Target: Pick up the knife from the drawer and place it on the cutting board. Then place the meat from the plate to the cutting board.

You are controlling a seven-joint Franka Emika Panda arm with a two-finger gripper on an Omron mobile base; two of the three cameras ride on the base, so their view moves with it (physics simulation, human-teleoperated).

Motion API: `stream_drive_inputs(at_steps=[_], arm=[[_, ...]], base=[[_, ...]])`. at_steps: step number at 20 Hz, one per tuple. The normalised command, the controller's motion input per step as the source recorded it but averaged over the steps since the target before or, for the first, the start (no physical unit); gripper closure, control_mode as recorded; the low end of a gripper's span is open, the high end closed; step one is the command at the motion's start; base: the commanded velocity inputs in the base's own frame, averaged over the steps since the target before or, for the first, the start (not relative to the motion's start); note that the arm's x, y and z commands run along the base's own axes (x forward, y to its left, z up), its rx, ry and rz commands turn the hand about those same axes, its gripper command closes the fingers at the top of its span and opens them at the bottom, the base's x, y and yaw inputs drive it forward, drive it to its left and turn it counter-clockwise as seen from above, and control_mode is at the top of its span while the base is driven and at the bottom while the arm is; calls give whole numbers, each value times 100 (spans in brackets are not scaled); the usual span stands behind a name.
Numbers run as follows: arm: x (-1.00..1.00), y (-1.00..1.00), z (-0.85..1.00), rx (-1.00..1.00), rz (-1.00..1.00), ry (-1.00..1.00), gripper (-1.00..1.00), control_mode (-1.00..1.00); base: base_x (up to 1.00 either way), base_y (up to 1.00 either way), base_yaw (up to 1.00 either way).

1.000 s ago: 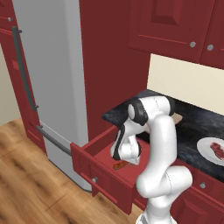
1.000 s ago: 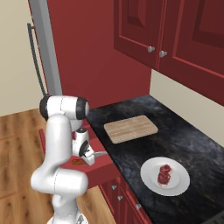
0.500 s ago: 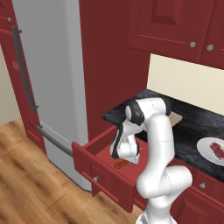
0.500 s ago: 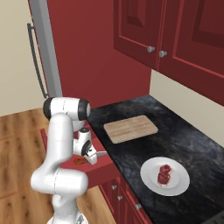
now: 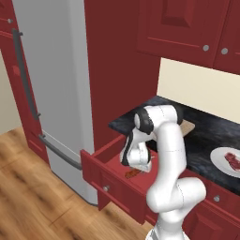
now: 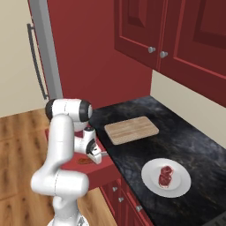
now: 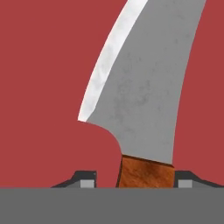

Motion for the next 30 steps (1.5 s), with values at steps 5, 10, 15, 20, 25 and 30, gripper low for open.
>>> stream_drive_inputs(at_steps=[5, 10, 15, 20, 25, 30], arm=[[0, 73, -59, -14, -5, 0, 100, -100], [0, 71, -52, -15, -6, 0, 100, -100], [0, 46, -27, -9, -4, 1, 100, -100], [0, 6, 8, 0, -9, 20, 100, -100], [0, 1, 41, 0, -9, 17, 100, -100], [-1, 0, 59, 0, -4, 5, 100, -100]], base=[[0, 0, 0], [0, 0, 0], [0, 0, 0], [0, 0, 0], [0, 0, 0], [0, 0, 0]])
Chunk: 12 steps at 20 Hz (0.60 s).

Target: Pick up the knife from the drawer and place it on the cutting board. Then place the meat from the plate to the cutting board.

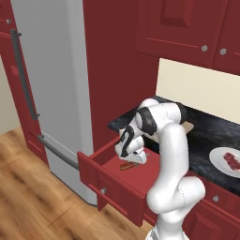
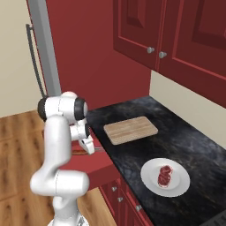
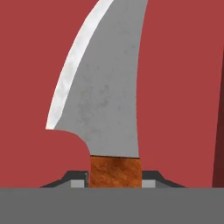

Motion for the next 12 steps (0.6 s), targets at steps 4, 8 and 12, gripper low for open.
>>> stream_drive_inputs(at_steps=[4, 8, 12], arm=[[-37, 0, 53, 0, 0, 0, 100, -100], [-45, 0, 39, 0, 0, 0, 100, -100], [-35, 1, 40, 0, 0, 0, 100, -100]], base=[[0, 0, 0], [0, 0, 0], [0, 0, 0]])
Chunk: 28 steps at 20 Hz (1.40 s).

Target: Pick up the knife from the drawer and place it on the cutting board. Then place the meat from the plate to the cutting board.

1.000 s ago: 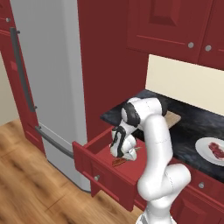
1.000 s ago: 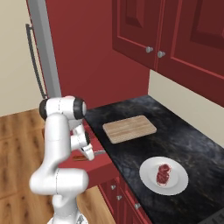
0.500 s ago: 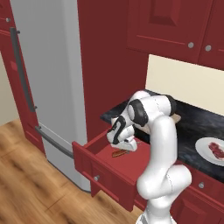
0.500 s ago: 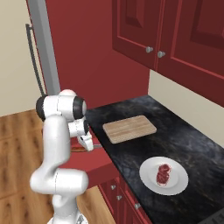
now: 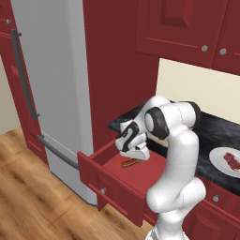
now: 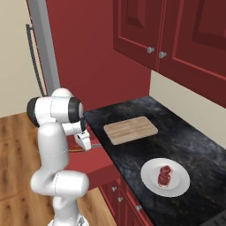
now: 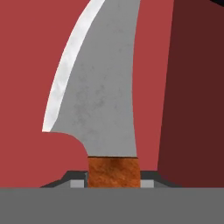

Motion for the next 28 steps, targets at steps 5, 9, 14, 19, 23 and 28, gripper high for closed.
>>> stream_drive_inputs(at_steps=[5, 9, 14, 19, 23, 28], arm=[[-33, 18, 28, -1, 0, 0, 100, -100], [-22, 41, 26, -3, 0, 0, 100, -100], [-13, 35, 26, -2, 0, 0, 100, -100], [-20, 47, 28, -3, 0, 4, 100, -100], [-18, 62, 28, -8, 0, 7, 100, -100], [-20, 45, 35, -12, 0, 4, 100, -100]], base=[[0, 0, 0], [0, 0, 0], [0, 0, 0], [0, 0, 0], [0, 0, 0], [0, 0, 0]])
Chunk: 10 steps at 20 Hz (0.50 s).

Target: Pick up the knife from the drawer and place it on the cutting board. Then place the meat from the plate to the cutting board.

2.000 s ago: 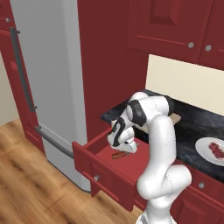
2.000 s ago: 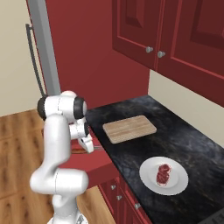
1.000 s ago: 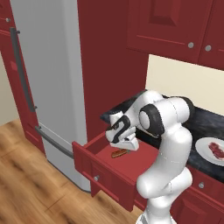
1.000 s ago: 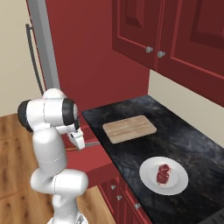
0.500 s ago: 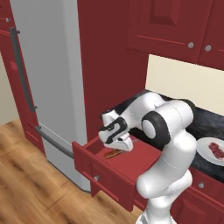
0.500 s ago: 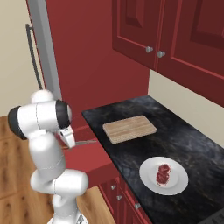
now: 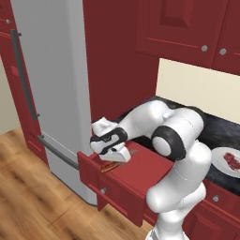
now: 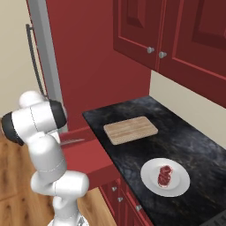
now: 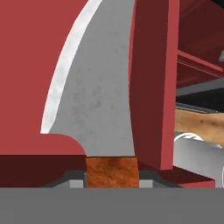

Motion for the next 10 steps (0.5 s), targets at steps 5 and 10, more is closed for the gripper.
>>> stream_drive_inputs(at_steps=[5, 10], arm=[[-45, 1, 67, -3, 0, -3, 100, -100], [-27, -14, 66, 0, 0, -10, 100, -100]], base=[[0, 0, 0], [0, 0, 0]])
